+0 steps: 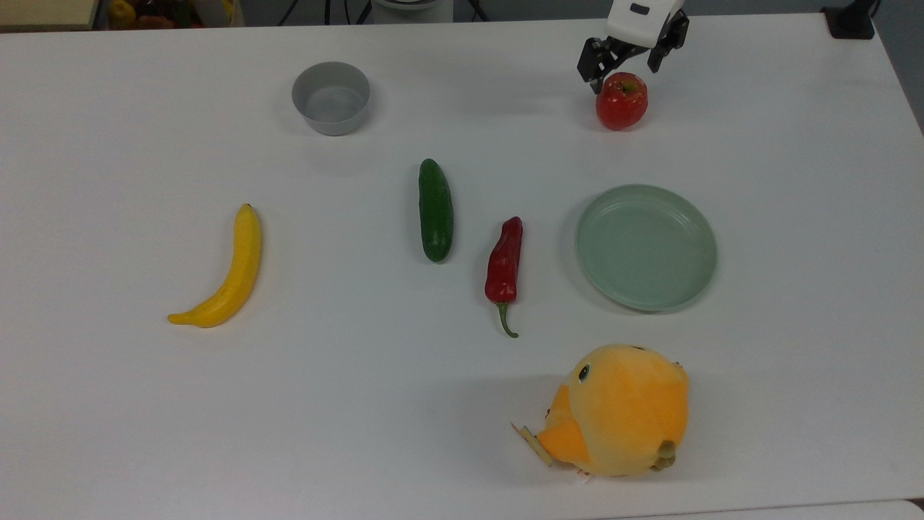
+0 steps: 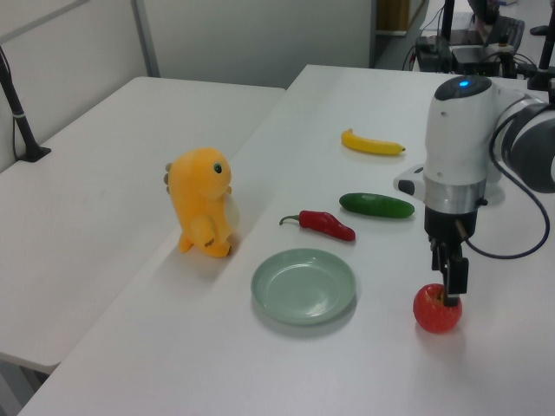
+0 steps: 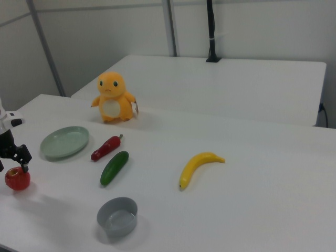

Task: Put the red apple in the bowl
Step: 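Move the open gripper over the red apple and lower onto it, then close the gripper around the red apple, then lift the red apple and carry it over the grey bowl, then lower the red apple into the grey bowl, then open the gripper to release the apple in the bowl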

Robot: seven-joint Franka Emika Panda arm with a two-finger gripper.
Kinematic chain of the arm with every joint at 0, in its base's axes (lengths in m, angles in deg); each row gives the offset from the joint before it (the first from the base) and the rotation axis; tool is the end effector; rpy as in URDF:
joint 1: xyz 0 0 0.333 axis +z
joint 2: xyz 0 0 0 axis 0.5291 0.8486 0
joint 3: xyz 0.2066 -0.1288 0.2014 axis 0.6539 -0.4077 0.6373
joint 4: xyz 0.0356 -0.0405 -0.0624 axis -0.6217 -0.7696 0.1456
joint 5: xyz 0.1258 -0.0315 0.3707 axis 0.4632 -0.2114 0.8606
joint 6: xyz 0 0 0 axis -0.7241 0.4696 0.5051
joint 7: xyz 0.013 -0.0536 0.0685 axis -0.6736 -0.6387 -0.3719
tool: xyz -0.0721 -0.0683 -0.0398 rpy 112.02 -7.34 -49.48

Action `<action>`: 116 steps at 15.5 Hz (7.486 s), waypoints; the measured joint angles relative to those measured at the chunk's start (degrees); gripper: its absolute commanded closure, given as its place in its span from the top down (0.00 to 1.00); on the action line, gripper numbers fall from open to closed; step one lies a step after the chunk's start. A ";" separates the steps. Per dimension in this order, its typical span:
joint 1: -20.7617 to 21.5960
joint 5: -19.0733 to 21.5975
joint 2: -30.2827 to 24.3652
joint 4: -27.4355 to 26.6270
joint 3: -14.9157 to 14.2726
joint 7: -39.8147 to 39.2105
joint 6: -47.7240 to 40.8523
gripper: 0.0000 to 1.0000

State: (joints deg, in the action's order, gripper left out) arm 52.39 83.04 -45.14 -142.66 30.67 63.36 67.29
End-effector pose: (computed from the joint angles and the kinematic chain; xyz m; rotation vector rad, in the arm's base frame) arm 0.4227 0.3570 0.3671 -3.0129 -0.6532 0.0406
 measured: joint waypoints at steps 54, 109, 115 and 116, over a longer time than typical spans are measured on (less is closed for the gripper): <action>-5.76 -2.52 -13.92 18.44 -26.56 -25.09 -40.65 0.18; -16.47 -2.57 -10.60 -13.03 -32.91 -31.99 -5.20 1.00; -16.45 -2.57 -11.97 -9.49 -32.98 -30.37 -9.66 1.00; -16.42 -2.57 -12.37 -7.44 -32.98 -29.68 -12.03 1.00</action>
State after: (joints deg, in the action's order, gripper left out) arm 35.98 80.48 -57.51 -150.10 -2.30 33.68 55.26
